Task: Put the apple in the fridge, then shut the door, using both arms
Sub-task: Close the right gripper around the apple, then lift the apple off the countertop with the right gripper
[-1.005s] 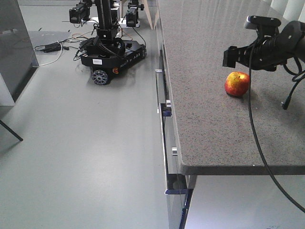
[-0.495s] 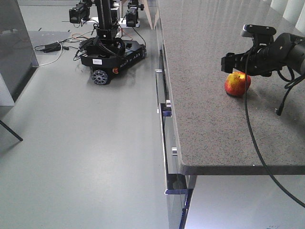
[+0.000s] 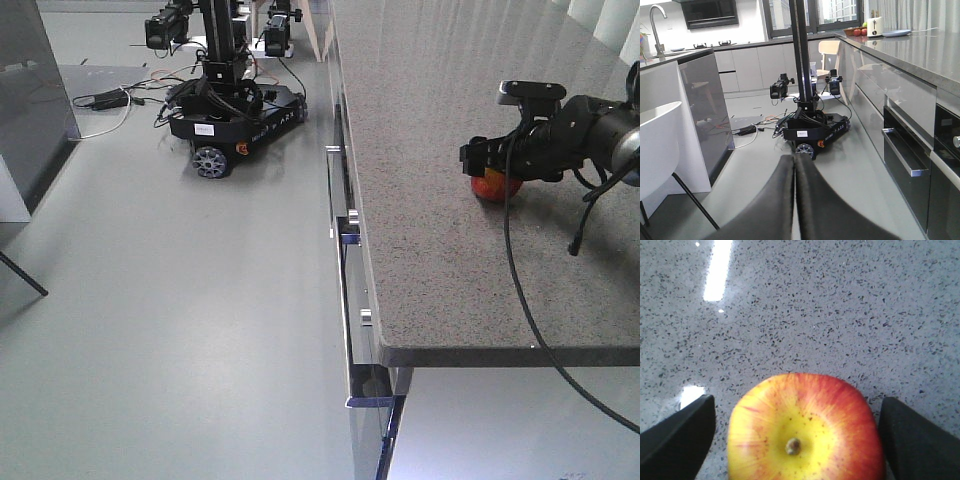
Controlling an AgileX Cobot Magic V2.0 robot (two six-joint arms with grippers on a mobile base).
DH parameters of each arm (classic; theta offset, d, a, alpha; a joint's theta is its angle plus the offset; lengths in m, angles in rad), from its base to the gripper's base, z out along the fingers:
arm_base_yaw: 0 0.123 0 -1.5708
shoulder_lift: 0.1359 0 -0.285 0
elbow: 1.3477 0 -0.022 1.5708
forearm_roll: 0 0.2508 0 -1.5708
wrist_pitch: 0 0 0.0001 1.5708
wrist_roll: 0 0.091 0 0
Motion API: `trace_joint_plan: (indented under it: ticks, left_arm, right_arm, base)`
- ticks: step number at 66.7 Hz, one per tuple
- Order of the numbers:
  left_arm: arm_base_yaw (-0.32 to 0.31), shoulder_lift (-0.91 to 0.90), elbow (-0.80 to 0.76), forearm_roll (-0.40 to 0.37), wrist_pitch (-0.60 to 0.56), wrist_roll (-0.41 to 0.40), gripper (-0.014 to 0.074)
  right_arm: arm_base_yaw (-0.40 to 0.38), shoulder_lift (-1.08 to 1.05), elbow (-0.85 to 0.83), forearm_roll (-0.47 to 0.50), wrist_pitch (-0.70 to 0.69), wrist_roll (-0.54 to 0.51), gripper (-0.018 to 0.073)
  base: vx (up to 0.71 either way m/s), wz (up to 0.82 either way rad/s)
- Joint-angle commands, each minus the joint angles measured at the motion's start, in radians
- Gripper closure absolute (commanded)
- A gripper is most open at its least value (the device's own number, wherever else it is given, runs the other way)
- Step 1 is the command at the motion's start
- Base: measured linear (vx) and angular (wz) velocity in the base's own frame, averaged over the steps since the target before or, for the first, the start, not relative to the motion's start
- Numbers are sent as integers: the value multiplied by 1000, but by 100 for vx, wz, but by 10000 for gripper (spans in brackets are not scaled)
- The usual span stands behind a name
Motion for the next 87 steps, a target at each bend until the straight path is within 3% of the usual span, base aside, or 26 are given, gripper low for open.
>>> trace_joint_plan:
  ticks: [1, 18, 38, 51, 74, 87]
  left_arm:
    - [0, -16, 28, -8, -70, -4, 602]
    - [0, -16, 28, -8, -70, -4, 602]
    - [0, -16, 28, -8, -70, -4, 602]
    - [0, -16, 28, -8, -70, -4, 602]
    - [0, -16, 28, -8, -70, -4, 602]
    - [0, -16, 28, -8, -70, -4, 602]
  right_arm:
    - [-5, -63, -33, -3, -41, 2, -59]
    - [-5, -55, -33, -3, -2, 2, 26]
    - [-5, -88, -33, -3, -7, 2, 332]
    - [-5, -215, -33, 29, -16, 2, 456]
    - [-4, -479, -33, 39, 222, -12, 482]
    - [-4, -593, -33, 94, 392, -100, 482]
  base:
    - [0, 0]
    - [0, 0]
    - [0, 0]
    - [0, 0]
    - [0, 0]
    - [0, 0]
